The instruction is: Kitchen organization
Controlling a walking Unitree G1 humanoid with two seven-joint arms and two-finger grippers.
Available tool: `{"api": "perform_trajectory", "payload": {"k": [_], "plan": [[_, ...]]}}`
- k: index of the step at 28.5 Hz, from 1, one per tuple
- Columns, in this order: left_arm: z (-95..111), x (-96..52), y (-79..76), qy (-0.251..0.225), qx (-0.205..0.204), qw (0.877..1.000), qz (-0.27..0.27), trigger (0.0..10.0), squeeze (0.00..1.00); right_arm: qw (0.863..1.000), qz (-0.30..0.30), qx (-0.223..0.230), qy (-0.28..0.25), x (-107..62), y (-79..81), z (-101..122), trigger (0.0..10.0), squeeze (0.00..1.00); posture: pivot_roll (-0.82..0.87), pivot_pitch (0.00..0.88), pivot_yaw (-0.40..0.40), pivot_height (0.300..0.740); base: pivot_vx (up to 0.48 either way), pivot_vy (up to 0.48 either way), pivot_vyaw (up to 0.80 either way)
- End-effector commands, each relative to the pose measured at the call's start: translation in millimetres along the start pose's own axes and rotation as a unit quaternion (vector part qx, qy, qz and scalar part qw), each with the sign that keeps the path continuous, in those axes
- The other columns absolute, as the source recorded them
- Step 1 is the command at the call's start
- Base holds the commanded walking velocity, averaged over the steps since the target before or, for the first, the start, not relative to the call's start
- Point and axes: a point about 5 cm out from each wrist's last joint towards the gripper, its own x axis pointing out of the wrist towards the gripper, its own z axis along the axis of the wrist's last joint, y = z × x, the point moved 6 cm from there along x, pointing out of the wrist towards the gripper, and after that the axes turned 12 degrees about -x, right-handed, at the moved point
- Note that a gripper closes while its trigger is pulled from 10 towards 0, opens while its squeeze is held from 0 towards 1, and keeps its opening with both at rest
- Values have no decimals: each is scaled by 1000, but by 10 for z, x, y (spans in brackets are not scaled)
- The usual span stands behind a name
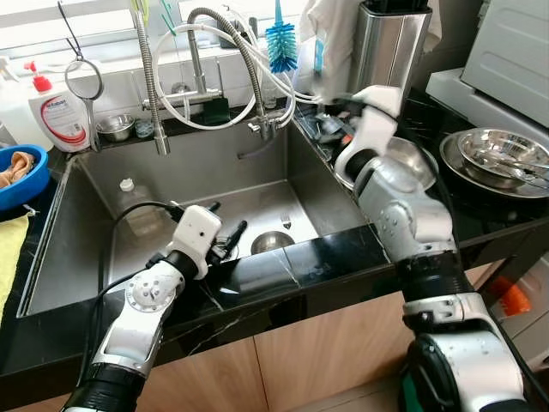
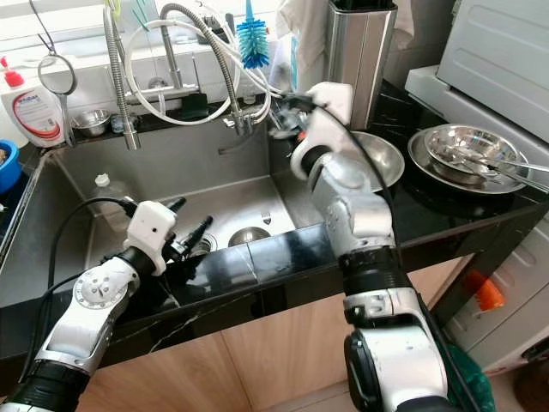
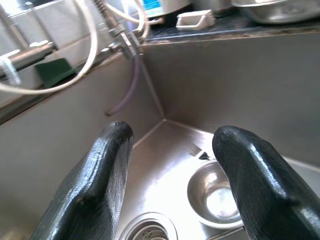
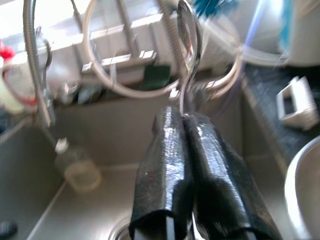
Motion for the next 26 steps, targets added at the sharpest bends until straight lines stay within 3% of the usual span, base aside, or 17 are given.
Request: {"api": "perform_trajectory", "payload": {"k": [1, 17, 26], "plan": [[-88, -40, 65, 15, -13, 1000, 15, 10000, 0, 999, 35, -7, -11, -4, 141, 82, 10000, 0, -111, 0, 48, 740, 0, 0, 0], [-54, -47, 103, 14, -6, 1000, 21, 10000, 0, 990, 125, 7, 69, -82, 399, -398, 10000, 0, -98, 0, 50, 740, 0, 0, 0], [-40, -60, 100, 16, -5, 1000, 18, 10000, 0, 989, 99, 43, 102, -99, 301, -621, 10000, 0, -90, 0, 50, 740, 0, 0, 0]]}}
